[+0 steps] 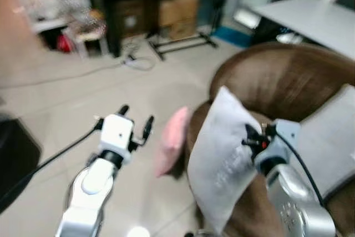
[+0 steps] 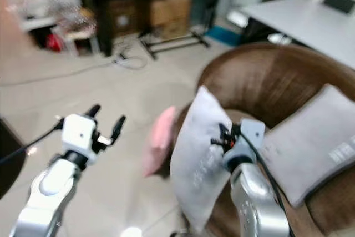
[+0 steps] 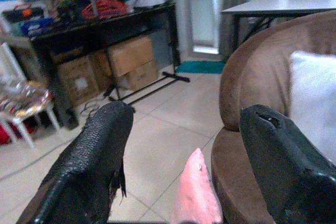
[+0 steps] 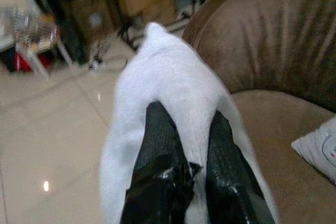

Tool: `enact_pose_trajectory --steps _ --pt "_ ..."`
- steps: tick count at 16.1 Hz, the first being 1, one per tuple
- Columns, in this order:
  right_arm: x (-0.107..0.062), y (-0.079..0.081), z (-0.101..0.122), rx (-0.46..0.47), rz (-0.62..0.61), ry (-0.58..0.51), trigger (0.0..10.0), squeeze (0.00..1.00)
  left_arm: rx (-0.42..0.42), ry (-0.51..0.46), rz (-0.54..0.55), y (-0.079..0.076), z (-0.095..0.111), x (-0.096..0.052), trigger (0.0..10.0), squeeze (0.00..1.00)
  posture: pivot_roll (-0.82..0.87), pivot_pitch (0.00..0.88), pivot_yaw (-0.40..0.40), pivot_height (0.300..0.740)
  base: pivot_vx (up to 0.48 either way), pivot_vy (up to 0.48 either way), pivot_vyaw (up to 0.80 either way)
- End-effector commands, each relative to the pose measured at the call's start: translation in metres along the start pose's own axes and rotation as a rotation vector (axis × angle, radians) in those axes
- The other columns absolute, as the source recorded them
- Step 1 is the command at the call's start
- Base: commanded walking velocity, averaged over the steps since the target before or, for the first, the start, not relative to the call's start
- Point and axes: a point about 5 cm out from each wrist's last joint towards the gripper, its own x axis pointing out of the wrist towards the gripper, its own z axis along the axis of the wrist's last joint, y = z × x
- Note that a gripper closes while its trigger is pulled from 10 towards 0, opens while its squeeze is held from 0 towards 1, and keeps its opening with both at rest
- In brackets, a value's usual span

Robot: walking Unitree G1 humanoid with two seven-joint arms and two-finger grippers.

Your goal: Move the pillow to the sofa from floor

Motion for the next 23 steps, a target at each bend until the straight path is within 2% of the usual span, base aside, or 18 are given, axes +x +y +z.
enact_pose_trajectory --steps 1,7,10,17,21,23 --pt "-0.001 0.006 0.014 0.004 0.018 -0.066 10.0 0.0 0.006 0.004 -0.001 0.002 0.0 0.0 10.0 0.0 -0.03 0.0 -0.032 0.74 0.0 0.0 -0.8" --pt "0.0 0.015 0.014 0.021 0.053 -0.08 10.0 0.0 0.024 -0.006 -0.022 0.006 0.004 -0.003 10.0 0.0 -0.01 0.0 -0.027 0.74 0.0 0.0 -0.67" --pt "0.001 0.016 0.018 0.031 0.055 -0.098 10.0 0.0 0.023 -0.008 -0.033 0.007 0.005 -0.003 10.0 0.0 -0.01 0.0 -0.023 0.74 0.291 0.0 0.0" --pt "0.004 0.02 0.031 0.045 0.084 -0.148 10.0 0.0 0.029 -0.009 -0.073 0.006 0.005 -0.003 10.0 0.0 -0.01 0.0 -0.02 0.74 0.294 0.0 -0.8" --pt "0.004 0.022 0.031 0.041 0.103 -0.152 10.0 0.0 0.026 -0.009 -0.086 0.005 0.006 -0.003 10.0 0.0 0.0 0.0 -0.022 0.74 0.291 0.0 0.0" --pt "0.005 0.032 0.035 0.049 0.201 -0.156 10.0 0.0 0.025 -0.011 -0.085 0.005 0.006 -0.004 10.0 0.0 0.0 0.0 -0.026 0.74 0.0 0.0 0.0"
